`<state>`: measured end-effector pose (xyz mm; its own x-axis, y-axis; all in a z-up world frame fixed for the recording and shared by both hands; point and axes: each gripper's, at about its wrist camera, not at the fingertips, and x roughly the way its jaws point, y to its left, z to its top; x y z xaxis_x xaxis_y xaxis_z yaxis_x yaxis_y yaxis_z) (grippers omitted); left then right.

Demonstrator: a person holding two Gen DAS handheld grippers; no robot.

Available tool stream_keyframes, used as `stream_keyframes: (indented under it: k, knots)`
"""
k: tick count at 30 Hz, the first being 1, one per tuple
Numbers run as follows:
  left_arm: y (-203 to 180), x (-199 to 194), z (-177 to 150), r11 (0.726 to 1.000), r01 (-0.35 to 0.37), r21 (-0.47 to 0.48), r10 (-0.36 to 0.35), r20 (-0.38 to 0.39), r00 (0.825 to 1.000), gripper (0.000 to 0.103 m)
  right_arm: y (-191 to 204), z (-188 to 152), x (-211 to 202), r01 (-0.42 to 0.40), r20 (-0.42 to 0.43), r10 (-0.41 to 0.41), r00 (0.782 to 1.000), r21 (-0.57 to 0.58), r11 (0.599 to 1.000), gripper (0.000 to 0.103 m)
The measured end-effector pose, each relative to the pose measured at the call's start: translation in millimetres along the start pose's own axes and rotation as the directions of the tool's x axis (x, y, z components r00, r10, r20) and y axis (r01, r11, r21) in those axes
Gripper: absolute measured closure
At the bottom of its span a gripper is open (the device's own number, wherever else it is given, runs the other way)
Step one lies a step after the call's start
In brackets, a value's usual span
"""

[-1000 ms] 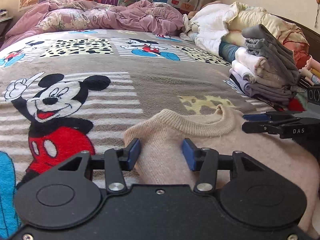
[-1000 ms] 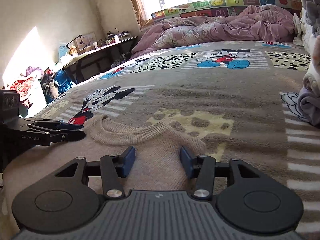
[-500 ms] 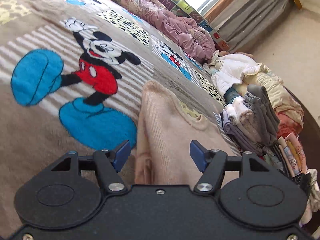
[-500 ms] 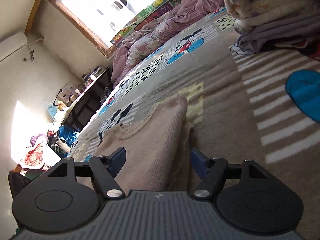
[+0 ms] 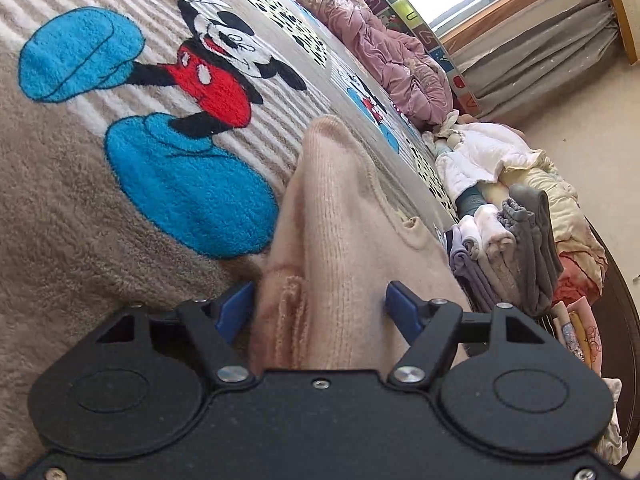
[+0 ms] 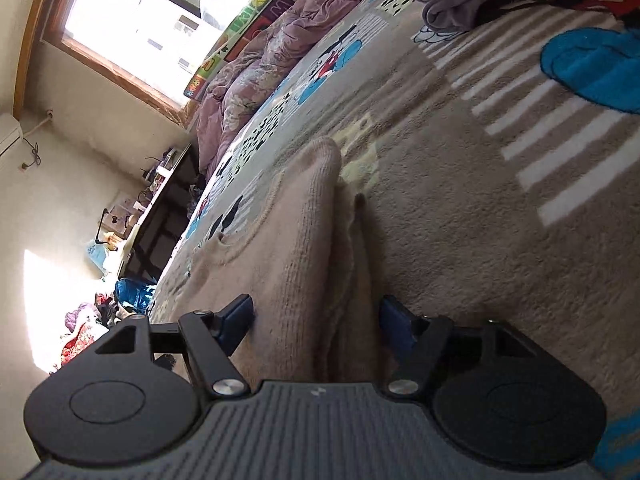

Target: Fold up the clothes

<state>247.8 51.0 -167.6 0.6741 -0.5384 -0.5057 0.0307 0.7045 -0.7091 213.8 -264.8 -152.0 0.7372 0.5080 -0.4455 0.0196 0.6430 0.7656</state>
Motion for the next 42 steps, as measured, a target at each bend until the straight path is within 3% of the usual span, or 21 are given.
stream_keyframes:
  k: [4,6,8,11,13,15,16,17,19,20,23,28,29,30,31,35,38,42]
  knots:
    - [-3.3,9.2,-1.3,1.000,0.006,0.004,-0.006,-0.001,1.000,0.043,5.5,1.3,16.3,-0.004,0.018,0.004,1.000,-0.027,1.000,0.036]
    - [-2.0,5.2,-3.6,0.999,0.015,-0.049,-0.015,-0.014,1.000,0.057,2.9,0.6,15.9,-0.008,0.027,0.008,1.000,-0.006,1.000,0.041]
    - [-0.2,-1.6,-6.7,0.993,0.023,-0.118,-0.027,-0.032,0.999,0.063,0.5,-0.2,15.2,-0.013,0.035,0.012,0.999,0.015,1.000,0.052]
    - [-0.2,-16.0,-13.8,0.977,0.031,-0.212,-0.045,-0.061,0.997,0.065,5.3,-9.7,-4.5,-0.037,0.019,0.035,0.999,0.089,0.995,0.061]
    - [-8.3,-44.7,-31.1,0.970,0.034,-0.240,-0.059,-0.095,0.994,0.065,8.5,-16.2,-17.9,-0.052,0.010,0.051,0.999,0.137,0.989,0.061]
    - [-7.5,-66.5,-48.7,0.971,0.017,-0.236,-0.047,-0.121,0.991,0.057,16.1,-30.8,-48.4,-0.046,-0.012,0.048,0.999,0.104,0.994,0.061]
    - [-4.4,-70.9,-54.0,0.977,0.011,-0.213,-0.037,-0.120,0.992,0.051,19.7,-38.0,-63.5,-0.043,-0.022,0.045,0.999,0.087,0.995,0.056]
    - [-0.3,-71.6,-56.6,0.980,0.008,-0.197,-0.033,-0.121,0.992,0.044,15.5,-44.2,-73.5,-0.021,-0.002,0.021,1.000,0.070,0.997,0.039]
    - [4.9,-72.3,-59.5,0.986,0.002,-0.164,-0.022,-0.123,0.992,0.044,3.0,-53.3,-84.7,0.005,0.030,-0.007,1.000,0.066,0.998,0.017]
    - [2.1,-71.7,-56.7,0.989,-0.002,-0.146,-0.015,-0.119,0.993,0.043,-5.0,-56.2,-86.3,0.009,0.042,-0.012,0.999,0.079,0.997,0.021]
    - [-2.5,-66.7,-55.5,0.996,-0.019,-0.083,0.011,-0.086,0.996,0.040,-8.3,-58.3,-83.7,-0.016,0.056,0.012,0.998,0.072,0.997,0.019]
    - [-4.2,-53.8,-58.8,0.998,0.022,-0.052,-0.026,-0.088,0.996,0.042,5.1,-56.1,-60.9,-0.010,-0.010,0.010,1.000,-0.013,1.000,0.014]
    - [-4.5,-51.7,-59.4,0.998,0.030,-0.046,-0.034,-0.092,0.995,0.052,9.1,-55.8,-57.2,-0.009,-0.024,0.009,1.000,-0.021,1.000,0.017]
    - [-4.0,-50.4,-60.2,0.998,0.042,-0.044,-0.046,-0.091,0.995,0.055,11.4,-56.3,-53.7,-0.017,-0.041,0.016,0.999,-0.024,1.000,0.024]
    - [-2.3,-50.1,-61.0,0.997,0.057,-0.047,-0.061,-0.086,0.994,0.057,12.1,-59.3,-50.7,-0.026,-0.060,0.025,0.998,-0.019,0.999,0.035]
    - [4.0,-51.5,-63.5,0.985,0.122,-0.119,-0.133,-0.085,0.987,0.065,6.8,-69.7,-60.0,-0.089,-0.026,0.090,0.996,0.048,0.995,0.052]
    - [-2.3,-58.8,-64.1,0.965,0.196,-0.174,-0.215,-0.099,0.972,0.066,5.8,-74.4,-76.3,-0.153,0.001,0.154,0.988,0.105,0.983,0.055]
    - [-19.3,-64.0,-67.1,0.952,0.264,-0.157,-0.283,-0.116,0.952,0.067,7.5,-76.7,-101.5,-0.201,0.039,0.198,0.979,0.112,0.973,0.055]
